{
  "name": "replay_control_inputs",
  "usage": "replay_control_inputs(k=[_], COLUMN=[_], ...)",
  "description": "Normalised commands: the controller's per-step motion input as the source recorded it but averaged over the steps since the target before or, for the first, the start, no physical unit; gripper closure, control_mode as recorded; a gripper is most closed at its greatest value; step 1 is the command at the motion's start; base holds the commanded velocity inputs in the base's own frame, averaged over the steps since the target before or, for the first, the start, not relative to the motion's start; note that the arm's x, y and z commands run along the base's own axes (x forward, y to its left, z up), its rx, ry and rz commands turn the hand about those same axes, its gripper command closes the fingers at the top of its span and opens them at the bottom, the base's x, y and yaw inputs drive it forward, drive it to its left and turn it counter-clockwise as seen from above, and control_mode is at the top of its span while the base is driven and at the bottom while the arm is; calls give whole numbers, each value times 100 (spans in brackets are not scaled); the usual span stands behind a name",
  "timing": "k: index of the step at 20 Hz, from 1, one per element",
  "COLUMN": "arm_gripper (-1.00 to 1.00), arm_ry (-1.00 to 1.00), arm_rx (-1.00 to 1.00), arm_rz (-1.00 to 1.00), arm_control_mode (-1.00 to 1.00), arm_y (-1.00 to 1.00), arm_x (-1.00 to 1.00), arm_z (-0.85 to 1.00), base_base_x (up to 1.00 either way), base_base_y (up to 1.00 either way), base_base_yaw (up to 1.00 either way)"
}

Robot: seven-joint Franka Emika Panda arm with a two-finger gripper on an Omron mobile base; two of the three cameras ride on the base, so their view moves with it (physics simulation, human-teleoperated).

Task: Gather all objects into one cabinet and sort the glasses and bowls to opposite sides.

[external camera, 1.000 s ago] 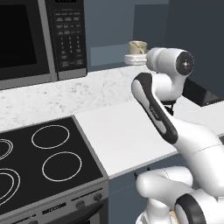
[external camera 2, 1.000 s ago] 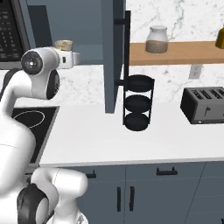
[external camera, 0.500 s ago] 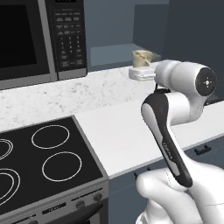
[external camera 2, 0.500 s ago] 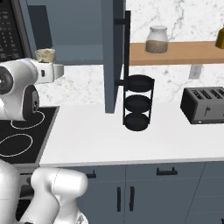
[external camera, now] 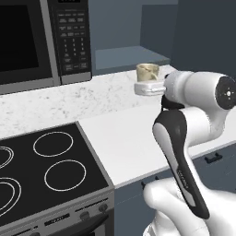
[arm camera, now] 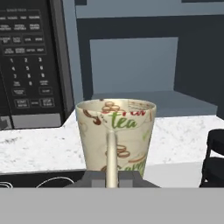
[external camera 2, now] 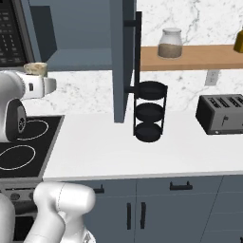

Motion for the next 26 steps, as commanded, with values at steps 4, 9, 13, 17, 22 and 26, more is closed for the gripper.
replay_control_inputs(k=[4,9,13,17,22,26], arm_gripper=[100,100,100,100,100,100], arm_ry=[2,0,0,0,0,0], arm_rx=[0,0,0,0,0,0], arm_rz=[0,0,0,0,0,0], arm_control_mode=[100,100,100,100,100,100], arm_y=[13,0,0,0,0,0], arm_x=[-1,0,0,0,0,0], arm_z=[-2,0,0,0,0,0], base_base_x=[-10,-94,-97,-69,-57,-33], base_base_y=[9,39,46,26,23,33], base_base_yaw=[0,13,46,66,69,65])
